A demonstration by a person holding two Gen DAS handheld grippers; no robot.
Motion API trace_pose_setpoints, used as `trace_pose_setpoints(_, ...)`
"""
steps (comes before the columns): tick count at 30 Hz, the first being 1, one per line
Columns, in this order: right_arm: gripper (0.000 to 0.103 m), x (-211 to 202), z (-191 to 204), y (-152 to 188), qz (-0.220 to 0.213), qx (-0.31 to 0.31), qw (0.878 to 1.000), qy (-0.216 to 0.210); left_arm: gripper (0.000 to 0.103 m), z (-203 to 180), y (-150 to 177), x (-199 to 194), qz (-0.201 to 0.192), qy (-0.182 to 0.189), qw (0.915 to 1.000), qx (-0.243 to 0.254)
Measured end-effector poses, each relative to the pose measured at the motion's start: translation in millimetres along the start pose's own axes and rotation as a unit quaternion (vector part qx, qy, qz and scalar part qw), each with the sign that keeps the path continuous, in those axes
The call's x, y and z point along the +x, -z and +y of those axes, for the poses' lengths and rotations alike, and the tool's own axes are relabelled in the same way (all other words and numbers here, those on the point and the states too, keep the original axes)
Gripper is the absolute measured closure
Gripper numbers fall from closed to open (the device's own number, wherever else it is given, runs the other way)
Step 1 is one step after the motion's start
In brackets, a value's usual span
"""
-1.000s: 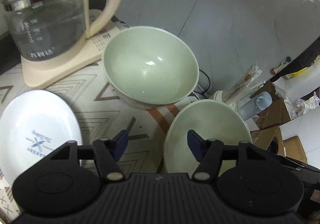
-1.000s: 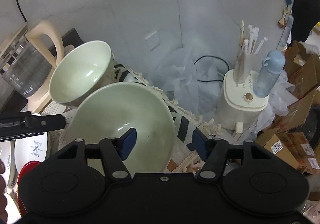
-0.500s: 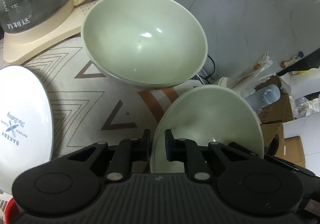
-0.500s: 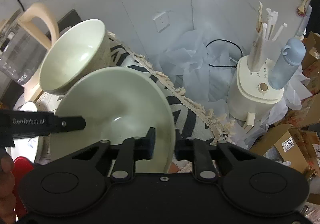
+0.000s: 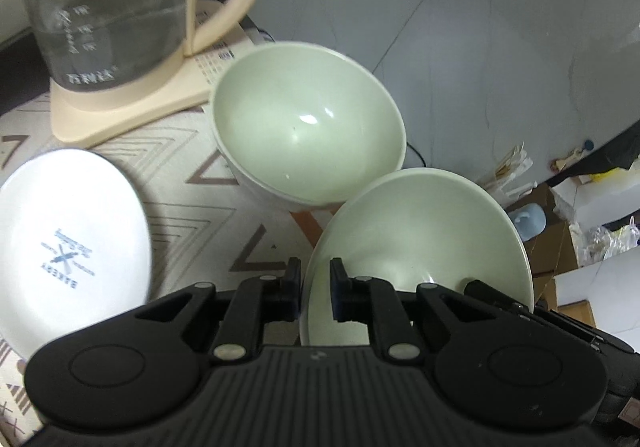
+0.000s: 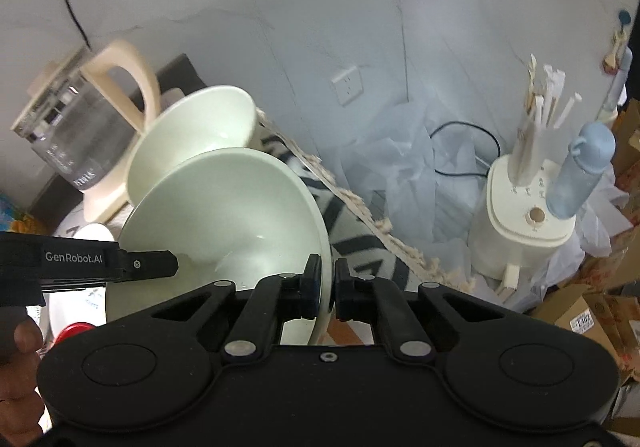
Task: Organize plates and bowls
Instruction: 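Lift the pale green bowl with the right tool and lower it into the red bowl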
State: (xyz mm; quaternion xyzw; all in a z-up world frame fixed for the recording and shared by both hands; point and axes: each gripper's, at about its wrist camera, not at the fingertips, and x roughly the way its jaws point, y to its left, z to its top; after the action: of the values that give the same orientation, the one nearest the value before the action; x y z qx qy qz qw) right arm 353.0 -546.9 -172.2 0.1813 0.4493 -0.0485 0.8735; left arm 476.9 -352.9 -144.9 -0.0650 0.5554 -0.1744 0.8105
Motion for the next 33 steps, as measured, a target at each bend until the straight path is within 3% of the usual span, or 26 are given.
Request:
trace_pose_setpoints(14,0.096,-34,49,-13,-0.047,-0.056,0.997,-0.019,0.09,33,4,-59,-0.048,0.003,0.9982,-0.035)
trace_pose_setpoints(33,0.095,-62,97,14,-0.064,-0.087,0.993,-0.051,0.09,78,44,-116,-0.086,-0.007,0.9936,-0.073)
